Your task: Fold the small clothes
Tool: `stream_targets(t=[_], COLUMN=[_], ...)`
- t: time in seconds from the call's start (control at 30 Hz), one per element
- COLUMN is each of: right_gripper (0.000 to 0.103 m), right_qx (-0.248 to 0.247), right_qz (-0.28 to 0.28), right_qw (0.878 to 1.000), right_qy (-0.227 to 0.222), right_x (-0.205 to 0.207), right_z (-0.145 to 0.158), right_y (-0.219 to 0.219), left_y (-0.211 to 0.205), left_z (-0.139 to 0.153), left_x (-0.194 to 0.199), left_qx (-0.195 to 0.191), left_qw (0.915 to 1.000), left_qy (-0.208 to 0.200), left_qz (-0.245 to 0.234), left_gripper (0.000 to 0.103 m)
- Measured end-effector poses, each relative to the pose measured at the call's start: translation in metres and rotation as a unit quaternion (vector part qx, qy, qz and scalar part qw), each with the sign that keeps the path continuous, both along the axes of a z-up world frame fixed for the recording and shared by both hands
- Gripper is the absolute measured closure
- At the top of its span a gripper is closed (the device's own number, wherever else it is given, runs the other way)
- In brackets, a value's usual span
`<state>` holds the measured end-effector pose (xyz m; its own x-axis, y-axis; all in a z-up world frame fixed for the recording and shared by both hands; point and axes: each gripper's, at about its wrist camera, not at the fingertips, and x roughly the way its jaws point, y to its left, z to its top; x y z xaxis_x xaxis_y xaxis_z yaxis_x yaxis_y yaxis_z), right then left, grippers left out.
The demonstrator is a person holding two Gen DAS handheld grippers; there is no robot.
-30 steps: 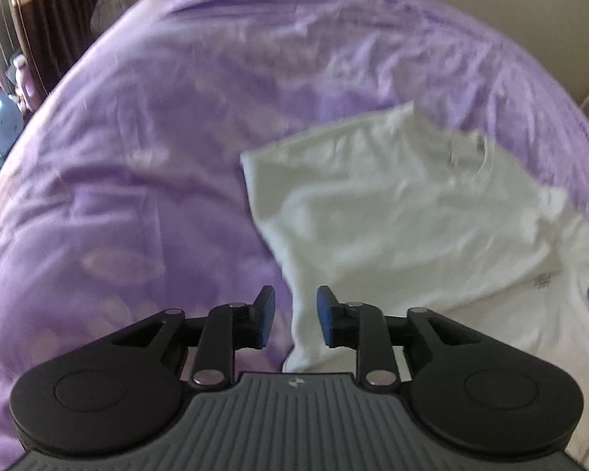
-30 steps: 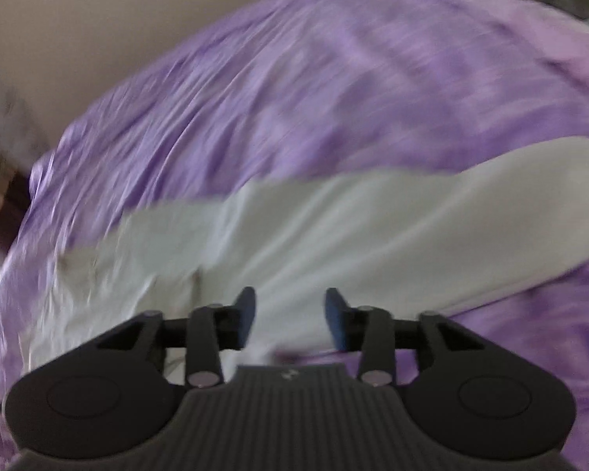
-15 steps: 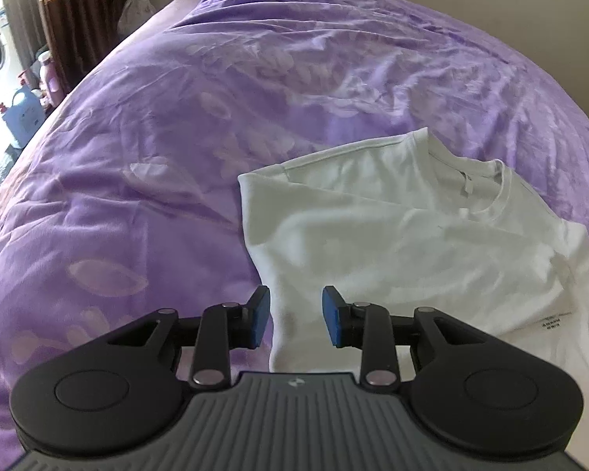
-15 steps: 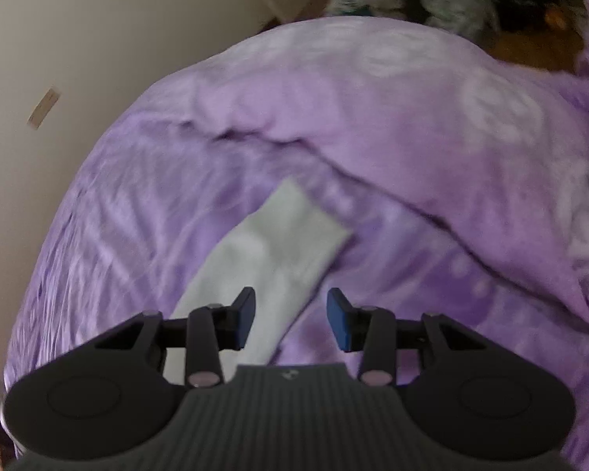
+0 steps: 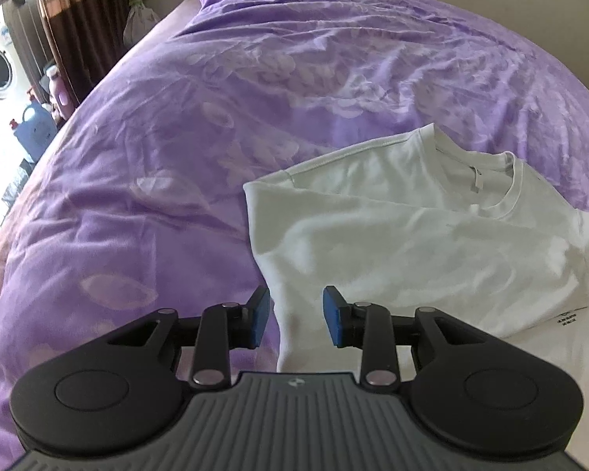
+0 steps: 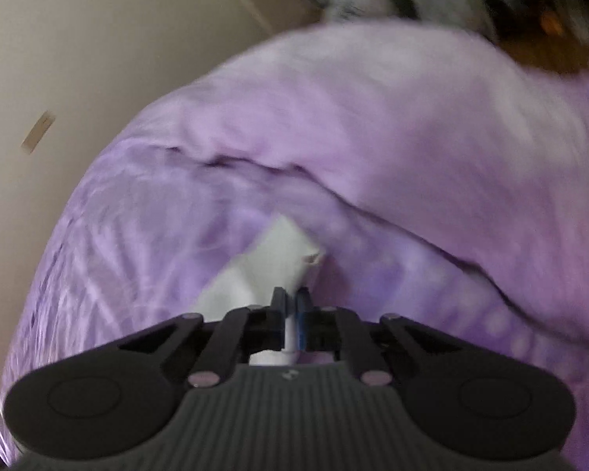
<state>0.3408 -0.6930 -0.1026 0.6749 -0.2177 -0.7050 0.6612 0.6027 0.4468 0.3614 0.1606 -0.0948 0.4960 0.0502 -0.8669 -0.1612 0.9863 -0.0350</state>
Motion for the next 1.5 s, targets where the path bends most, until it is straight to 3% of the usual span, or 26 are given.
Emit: stream_targets(t=[0.1,0.23,0.43,0.53,0.63,0.77,0.87,0.97,1.13,1.2,1.27,1.33,1.43,1.5], right_gripper=[0.103,0.103,0.103,0.103,0.103,0.103,0.103,0.103,0.098,0.089,0.078,0.060,0.057,0.057], right_qx=[-0.063,-0.111,-0.116,-0.096,-0.068,-0.056,-0.059,-0.060,-0.031,-0.015,-0.013,-0.038,-0.099,-0.124], right_qz=[0.074,0.185,0.314,0.375,0.440,0.527,0.578,0.606,0.618,0.625,0.628,0.624,0.606,0.585], right_qw=[0.995,0.975,0.936,0.915,0.890,0.847,0.814,0.792,0.781,0.776,0.774,0.776,0.786,0.798], right_qy=[-0.015,-0.056,-0.108,-0.110,-0.097,-0.050,0.002,0.044,0.083,0.082,0.079,0.079,0.074,0.073], right_x=[0.023,0.048,0.082,0.088,0.089,0.068,0.048,0.039,0.039,0.042,0.040,0.040,0.040,0.044], right_z=[0.052,0.120,0.171,0.169,0.146,0.095,0.042,-0.005,-0.047,-0.047,-0.035,-0.021,0.002,0.009], right_y=[0.045,0.134,0.286,0.365,0.450,0.555,0.608,0.629,0.621,0.614,0.606,0.595,0.570,0.545], left_y=[-0.005,-0.011,-0.018,-0.019,-0.020,-0.018,-0.014,-0.017,-0.027,-0.034,-0.039,-0.042,-0.046,-0.050], left_z=[0.003,0.006,0.011,0.012,0.011,0.004,-0.006,-0.017,-0.043,-0.054,-0.062,-0.071,-0.086,-0.094], left_x=[0.001,-0.001,-0.007,-0.009,-0.012,-0.017,-0.016,-0.008,0.013,0.022,0.028,0.034,0.038,0.040], left_qx=[0.006,0.024,0.017,-0.006,-0.037,-0.103,-0.175,-0.204,-0.275,-0.290,-0.286,-0.288,-0.277,-0.256], left_qw=[1.0000,0.9996,0.9994,0.9995,0.9985,0.9934,0.9831,0.9780,0.9612,0.9565,0.9575,0.9568,0.9593,0.9651], left_qy=[-0.005,-0.016,-0.030,-0.020,-0.017,-0.019,-0.020,-0.025,0.001,0.015,0.025,0.037,0.055,0.054], left_qz=[-0.003,-0.006,-0.009,-0.024,-0.037,-0.046,-0.049,-0.038,-0.028,-0.027,-0.021,-0.017,-0.007,-0.009], left_gripper=[0.065,0.065,0.071,0.075,0.076,0.076,0.076,0.075,0.067,0.066,0.065,0.064,0.064,0.064])
